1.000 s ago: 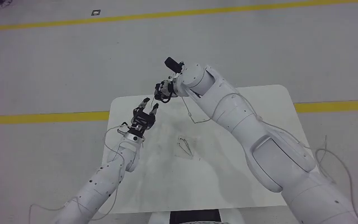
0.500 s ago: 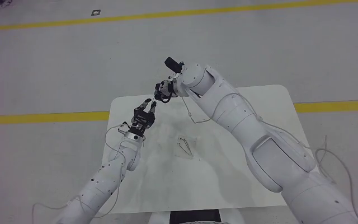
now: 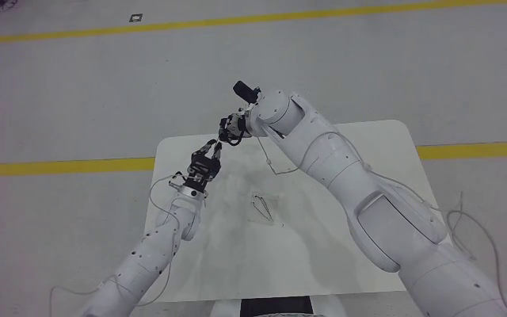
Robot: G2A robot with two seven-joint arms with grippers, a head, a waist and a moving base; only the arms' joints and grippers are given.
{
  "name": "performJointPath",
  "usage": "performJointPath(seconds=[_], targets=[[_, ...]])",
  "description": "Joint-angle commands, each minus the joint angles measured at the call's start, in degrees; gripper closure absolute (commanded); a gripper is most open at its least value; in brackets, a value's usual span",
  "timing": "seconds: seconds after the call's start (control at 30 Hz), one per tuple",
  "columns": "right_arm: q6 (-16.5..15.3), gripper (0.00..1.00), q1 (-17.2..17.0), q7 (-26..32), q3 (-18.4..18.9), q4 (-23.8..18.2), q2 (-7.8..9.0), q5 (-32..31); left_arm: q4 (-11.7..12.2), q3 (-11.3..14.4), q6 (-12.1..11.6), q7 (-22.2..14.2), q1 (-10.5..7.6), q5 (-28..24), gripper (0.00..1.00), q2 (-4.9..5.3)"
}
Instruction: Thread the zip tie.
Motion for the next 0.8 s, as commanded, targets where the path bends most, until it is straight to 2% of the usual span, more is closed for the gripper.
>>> performJointPath(seconds=[0.0,0.27,0.4,0.7,0.73,0.77], targets=[[0.0,1.00,0.0,0.0,0.0,0.0,0.00,0.0,0.1,0.0,-0.1,0.1,-0.08,0.1,0.86,-0.15],[0.0,1.00,0.0,0.0,0.0,0.0,0.00,0.0,0.3,-0.2,-0.2,0.3,-0.07,0.5,0.89,-0.70],[0.0,1.00,0.0,0.0,0.0,0.0,0.00,0.0,0.4,-0.4,-0.2,0.0,-0.03,0.7,1.00,-0.93],[0.0,1.00,0.0,0.0,0.0,0.0,0.00,0.0,0.8,-0.4,0.1,0.1,-0.29,0.7,1.00,-1.18],[0.0,0.69,0.0,0.0,0.0,0.0,0.00,0.0,0.9,-0.4,0.1,0.2,-0.33,0.7,1.00,-1.19],[0.0,0.55,0.0,0.0,0.0,0.0,0.00,0.0,0.9,-0.5,0.0,0.2,-0.34,0.7,1.00,-1.20]])
